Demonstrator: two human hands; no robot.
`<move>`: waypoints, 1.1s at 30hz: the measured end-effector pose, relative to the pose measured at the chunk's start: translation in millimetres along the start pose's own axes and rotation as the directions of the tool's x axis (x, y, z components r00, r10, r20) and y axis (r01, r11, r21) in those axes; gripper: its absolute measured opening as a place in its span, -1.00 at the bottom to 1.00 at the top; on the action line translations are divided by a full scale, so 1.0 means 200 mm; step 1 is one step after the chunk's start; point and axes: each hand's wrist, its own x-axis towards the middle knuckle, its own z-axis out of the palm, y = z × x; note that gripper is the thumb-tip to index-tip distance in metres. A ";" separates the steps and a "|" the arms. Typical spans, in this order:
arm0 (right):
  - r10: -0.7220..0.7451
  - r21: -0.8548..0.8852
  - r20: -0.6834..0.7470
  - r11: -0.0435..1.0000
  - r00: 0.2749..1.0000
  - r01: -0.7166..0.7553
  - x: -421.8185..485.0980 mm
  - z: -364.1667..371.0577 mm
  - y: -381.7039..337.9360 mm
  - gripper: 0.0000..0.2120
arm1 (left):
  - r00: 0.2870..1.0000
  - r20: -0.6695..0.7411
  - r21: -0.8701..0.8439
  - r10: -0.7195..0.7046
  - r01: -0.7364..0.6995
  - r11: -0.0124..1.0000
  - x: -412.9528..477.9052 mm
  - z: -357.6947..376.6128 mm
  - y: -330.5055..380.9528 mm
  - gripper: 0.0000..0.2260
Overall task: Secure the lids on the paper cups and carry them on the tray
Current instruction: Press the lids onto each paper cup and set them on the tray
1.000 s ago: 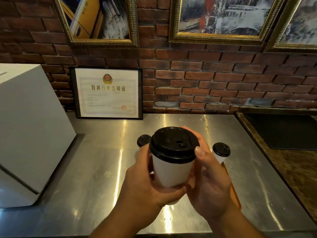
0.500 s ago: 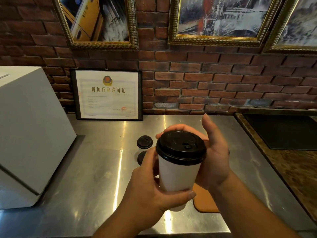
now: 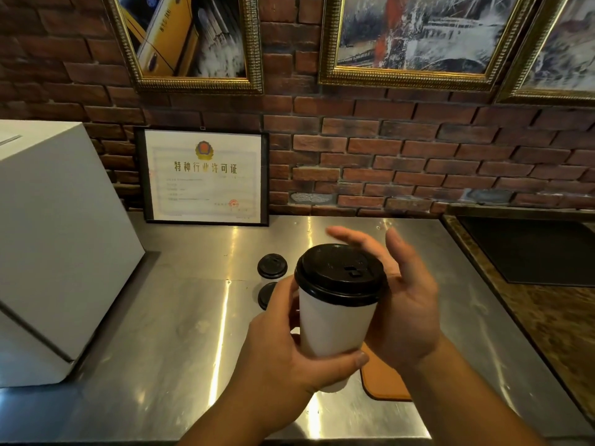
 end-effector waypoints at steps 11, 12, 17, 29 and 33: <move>-0.165 -0.421 0.015 0.894 0.986 0.156 -0.05 -0.05 0.01 -0.13 | 0.996 -0.082 0.015 -0.036 0.037 0.999 0.01 0.01 -0.05 -0.16; -0.170 -0.424 0.017 0.891 0.985 0.161 -0.06 -0.05 0.01 -0.11 | 0.995 -0.089 0.010 -0.042 0.043 0.999 0.01 0.02 -0.06 -0.16; -0.171 -0.424 0.036 0.890 0.985 0.170 -0.06 -0.04 0.01 -0.08 | 0.993 -0.111 0.002 -0.050 0.051 0.999 0.01 0.03 -0.09 -0.14; -0.127 -0.398 0.049 0.907 0.991 0.136 -0.05 -0.07 0.04 0.14 | 0.991 -0.135 0.010 0.004 -0.002 1.000 0.01 0.02 -0.12 -0.12; -0.106 -0.392 0.034 0.913 0.994 0.111 -0.06 -0.09 0.11 0.08 | 0.991 -0.132 -0.007 -0.003 0.003 1.000 0.02 0.02 -0.12 -0.16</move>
